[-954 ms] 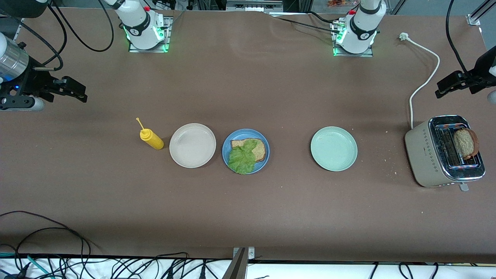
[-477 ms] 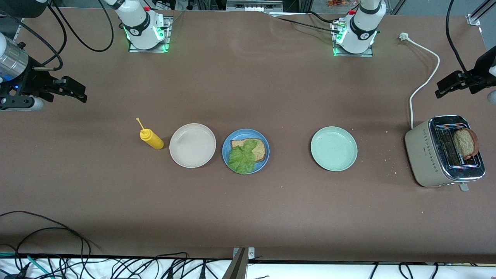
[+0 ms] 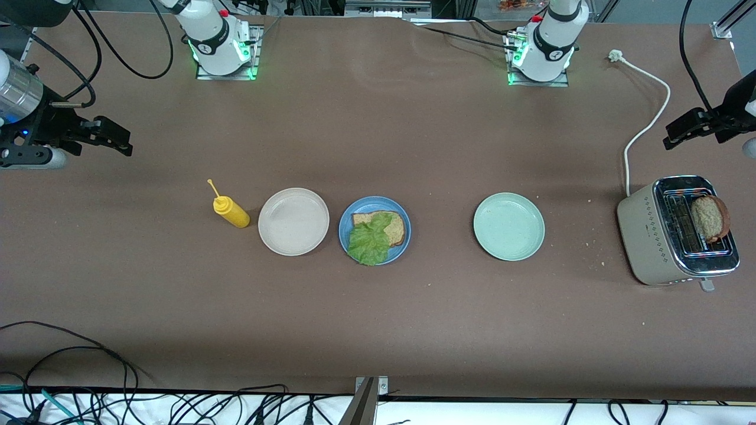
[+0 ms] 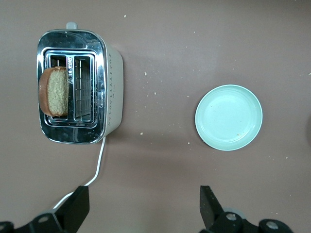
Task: Make sandwich in blue plate with both arms
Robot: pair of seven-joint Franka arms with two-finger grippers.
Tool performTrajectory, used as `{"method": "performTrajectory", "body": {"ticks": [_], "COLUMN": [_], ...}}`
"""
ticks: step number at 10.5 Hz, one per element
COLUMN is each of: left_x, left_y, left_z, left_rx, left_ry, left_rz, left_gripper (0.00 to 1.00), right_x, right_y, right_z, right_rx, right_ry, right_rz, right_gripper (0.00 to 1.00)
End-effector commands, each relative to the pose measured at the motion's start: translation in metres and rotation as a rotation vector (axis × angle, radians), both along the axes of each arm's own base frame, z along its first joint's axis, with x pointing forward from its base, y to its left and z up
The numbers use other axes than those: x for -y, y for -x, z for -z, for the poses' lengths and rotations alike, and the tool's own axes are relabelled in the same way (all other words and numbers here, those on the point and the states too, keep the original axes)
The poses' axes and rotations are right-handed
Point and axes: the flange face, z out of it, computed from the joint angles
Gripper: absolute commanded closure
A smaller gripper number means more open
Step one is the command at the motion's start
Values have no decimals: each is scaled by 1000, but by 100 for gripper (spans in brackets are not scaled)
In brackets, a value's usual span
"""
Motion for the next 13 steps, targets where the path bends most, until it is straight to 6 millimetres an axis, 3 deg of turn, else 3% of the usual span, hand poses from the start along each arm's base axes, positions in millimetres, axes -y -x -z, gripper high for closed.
{"method": "performTrajectory", "body": {"ticks": [1,5,7,8,9,11,13], "left_x": [-1,-1,-4,-13,-17,-38,-40], "left_y": [-2,-2,-3,-4,-10,-15,-16], "left_z": [-5,-5,-4,-1,10,23,25], "left_rx": [0,0,1,0,-18,-39,-39], "left_ry": [11,11,11,13,12,19,19], "left_rz": [6,8,2,-15,-19,-56,-58], "left_gripper": [0,0,0,0,0,0,0], "right_x": [-1,-2,6,22,37,60,104], "right_y": [2,1,-11,-14,-18,-34,-49], "right_z": [-7,-4,32,41,60,119,190], "right_rx": [11,5,-68,-86,-110,-171,-137], "right_ry": [-14,-13,-28,-53,-108,-258,-499], "right_rz": [8,6,-96,-197,-291,-464,-584], "right_gripper": [0,0,0,0,0,0,0]}}
